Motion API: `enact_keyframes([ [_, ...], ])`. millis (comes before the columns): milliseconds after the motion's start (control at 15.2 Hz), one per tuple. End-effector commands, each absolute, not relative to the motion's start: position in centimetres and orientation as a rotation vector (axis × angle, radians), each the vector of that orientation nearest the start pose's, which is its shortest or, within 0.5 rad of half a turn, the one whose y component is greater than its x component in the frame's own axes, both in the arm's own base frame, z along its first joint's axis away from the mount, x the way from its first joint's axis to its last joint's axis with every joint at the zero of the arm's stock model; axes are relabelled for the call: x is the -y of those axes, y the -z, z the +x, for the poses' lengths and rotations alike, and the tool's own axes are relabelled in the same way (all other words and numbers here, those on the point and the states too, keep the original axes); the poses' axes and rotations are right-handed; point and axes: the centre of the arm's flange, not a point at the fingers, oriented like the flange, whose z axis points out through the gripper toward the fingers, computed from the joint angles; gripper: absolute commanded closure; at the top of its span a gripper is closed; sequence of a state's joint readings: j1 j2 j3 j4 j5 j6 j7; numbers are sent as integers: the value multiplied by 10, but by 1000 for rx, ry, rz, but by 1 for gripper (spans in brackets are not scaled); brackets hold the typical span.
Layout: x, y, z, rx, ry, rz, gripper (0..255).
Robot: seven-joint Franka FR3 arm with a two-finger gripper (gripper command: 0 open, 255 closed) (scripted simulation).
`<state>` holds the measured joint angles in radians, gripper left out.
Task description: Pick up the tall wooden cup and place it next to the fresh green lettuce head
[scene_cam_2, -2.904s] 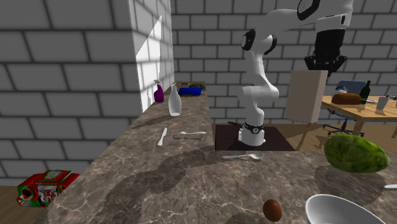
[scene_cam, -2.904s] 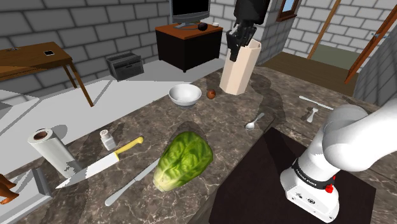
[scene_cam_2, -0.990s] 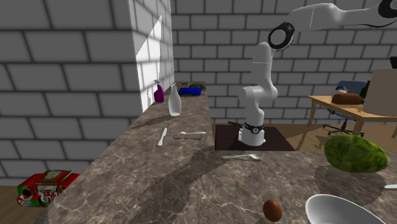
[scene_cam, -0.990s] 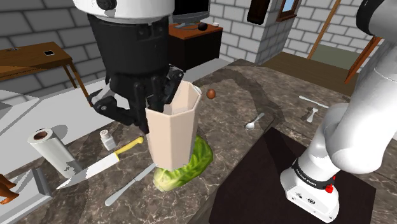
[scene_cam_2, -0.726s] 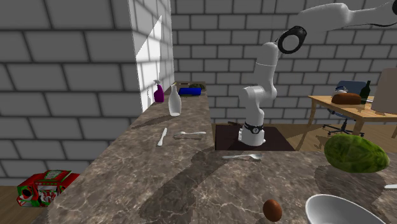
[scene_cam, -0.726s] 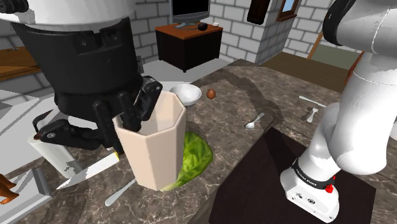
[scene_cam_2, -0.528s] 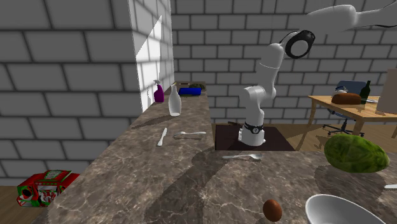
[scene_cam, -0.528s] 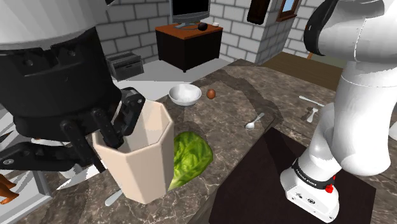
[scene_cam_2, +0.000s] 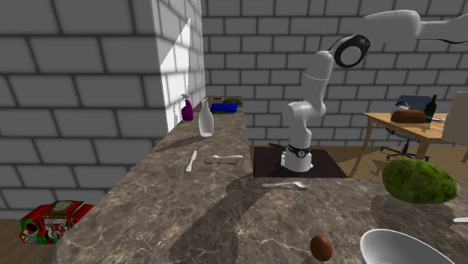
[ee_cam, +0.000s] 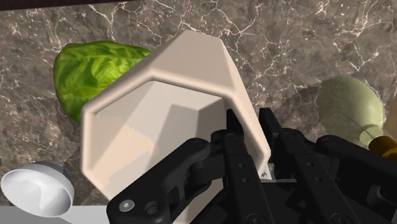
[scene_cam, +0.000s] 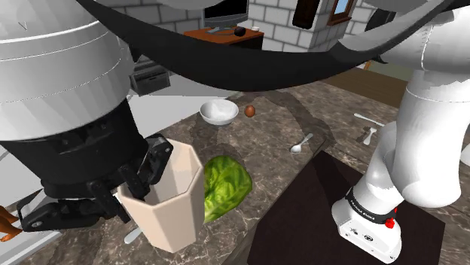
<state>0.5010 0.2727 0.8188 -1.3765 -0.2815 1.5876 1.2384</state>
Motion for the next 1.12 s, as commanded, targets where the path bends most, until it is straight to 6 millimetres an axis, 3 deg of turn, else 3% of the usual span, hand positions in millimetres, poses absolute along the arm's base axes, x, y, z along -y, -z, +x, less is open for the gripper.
enact_keyframes([
  [0,-570,-591,243,97,137,-3140,255],
  [1056,-570,-506,243,97,137,-3140,255],
])
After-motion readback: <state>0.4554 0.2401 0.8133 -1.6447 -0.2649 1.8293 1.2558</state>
